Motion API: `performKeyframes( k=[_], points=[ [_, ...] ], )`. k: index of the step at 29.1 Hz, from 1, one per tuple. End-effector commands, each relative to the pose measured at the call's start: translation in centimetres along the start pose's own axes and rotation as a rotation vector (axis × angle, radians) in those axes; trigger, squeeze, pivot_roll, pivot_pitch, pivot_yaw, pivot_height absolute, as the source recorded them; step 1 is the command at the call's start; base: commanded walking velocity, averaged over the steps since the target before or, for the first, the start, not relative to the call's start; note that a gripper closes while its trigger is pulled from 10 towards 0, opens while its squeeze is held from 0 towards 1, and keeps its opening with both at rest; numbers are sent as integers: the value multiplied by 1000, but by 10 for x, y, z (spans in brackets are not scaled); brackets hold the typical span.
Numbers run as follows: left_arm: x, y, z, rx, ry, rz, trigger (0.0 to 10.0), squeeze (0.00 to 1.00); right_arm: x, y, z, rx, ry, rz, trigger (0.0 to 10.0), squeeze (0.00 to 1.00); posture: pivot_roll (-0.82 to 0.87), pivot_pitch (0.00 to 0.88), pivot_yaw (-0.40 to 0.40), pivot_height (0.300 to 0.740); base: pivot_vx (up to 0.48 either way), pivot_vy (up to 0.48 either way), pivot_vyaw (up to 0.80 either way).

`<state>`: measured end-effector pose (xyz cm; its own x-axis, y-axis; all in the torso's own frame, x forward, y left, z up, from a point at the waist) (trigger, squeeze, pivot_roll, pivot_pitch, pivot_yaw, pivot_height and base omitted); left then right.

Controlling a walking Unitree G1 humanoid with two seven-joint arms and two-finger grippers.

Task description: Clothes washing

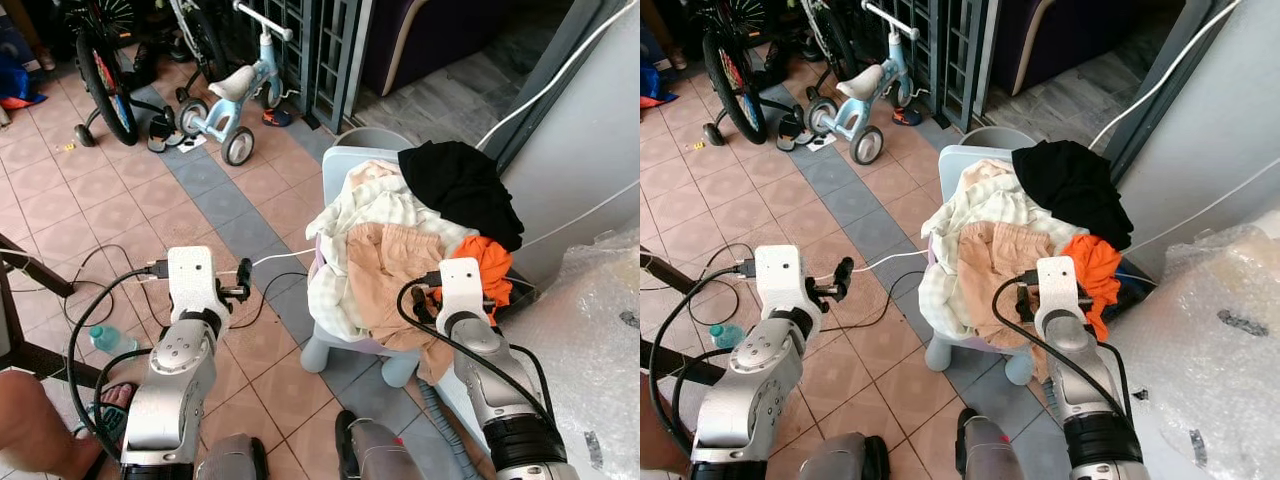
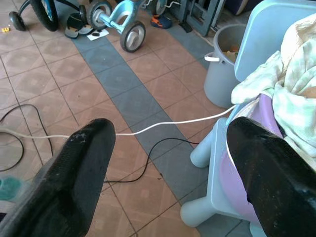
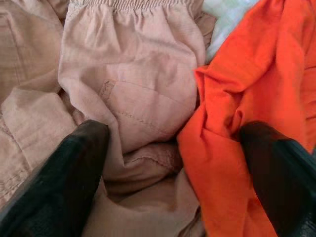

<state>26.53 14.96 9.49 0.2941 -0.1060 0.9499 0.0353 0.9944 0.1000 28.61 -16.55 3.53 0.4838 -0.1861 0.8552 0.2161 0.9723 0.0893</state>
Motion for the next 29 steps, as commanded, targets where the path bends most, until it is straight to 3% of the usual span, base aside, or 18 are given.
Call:
performKeyframes(
  k=[1,5,7,10,11,13,14,16,18,21,23,24,25,26,28,29],
  points=[
    [-1,2,2,1,5,6,10000,0,-7,-5,2,-26,26,-29,10000,0,46,165,-22,740,0,0,0],
    [-6,-3,3,-17,25,13,10000,0,1,16,4,47,-21,-207,10000,0,33,161,-11,740,0,0,0],
    [-1,-8,0,-40,9,3,10000,0,4,30,5,99,19,-302,10000,0,37,157,-11,740,0,0,0],
    [1,-7,-1,-40,7,7,10000,0,5,36,6,122,36,-335,10000,0,38,157,-10,740,0,0,0],
    [1,-5,-2,-34,10,13,10000,0,8,42,7,155,31,-411,10000,0,39,155,-7,740,0,0,0],
    [1,-5,-2,-34,10,13,10000,0,8,42,7,155,31,-411,10000,0,39,155,-7,740,0,0,0],
    [1,-3,-3,-31,14,18,10000,0,10,45,7,174,22,-466,10000,0,39,155,-7,740,0,0,0],
    [1,-3,-3,-31,14,18,10000,0,10,45,7,174,22,-466,10000,0,39,155,-7,740,0,0,0],
    [0,-6,-4,-37,20,22,10000,0,15,59,9,332,-42,-561,10000,0,29,153,7,740,0,0,0],
    [3,-9,-5,-43,10,20,10000,0,32,59,13,412,-152,-410,10000,0,22,153,2,740,0,0,0],
    [3,-9,-5,-43,10,20,10000,0,32,59,13,412,-152,-410,10000,0,22,153,2,740,0,0,0],
    [3,-8,-5,-39,10,22,10000,0,44,60,18,459,-206,-318,10000,0,27,152,-6,740,0,0,0],
    [3,-8,-5,-39,10,22,10000,0,44,60,18,459,-206,-318,10000,0,27,152,-6,740,0,0,0],
    [1,-7,-4,-35,15,28,10000,0,51,64,26,538,-228,-210,10000,0,25,153,-11,740,0,0,0],
    [-2,-6,-1,-33,26,28,10000,0,44,68,39,661,-177,75,10000,0,26,151,-19,740,0,0,0],
    [-2,-6,-1,-33,26,28,10000,0,44,68,39,661,-177,75,10000,0,26,151,-19,740,0,0,0]
  ],
)
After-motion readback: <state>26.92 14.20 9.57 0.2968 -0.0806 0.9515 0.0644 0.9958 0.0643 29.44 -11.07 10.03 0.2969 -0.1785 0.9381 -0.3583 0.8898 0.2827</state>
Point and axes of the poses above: a point about 5 cm out from each wrist's last joint towards the gripper, its own z axis pointing back from the gripper into the wrist, its own x axis along the axis of the wrist's last joint, y = z × x, the point moved 1 cm from there along -z, pointing out of the wrist towards the gripper, and after that the axes turned 9 degrees about -z, right-handed, at the moved point
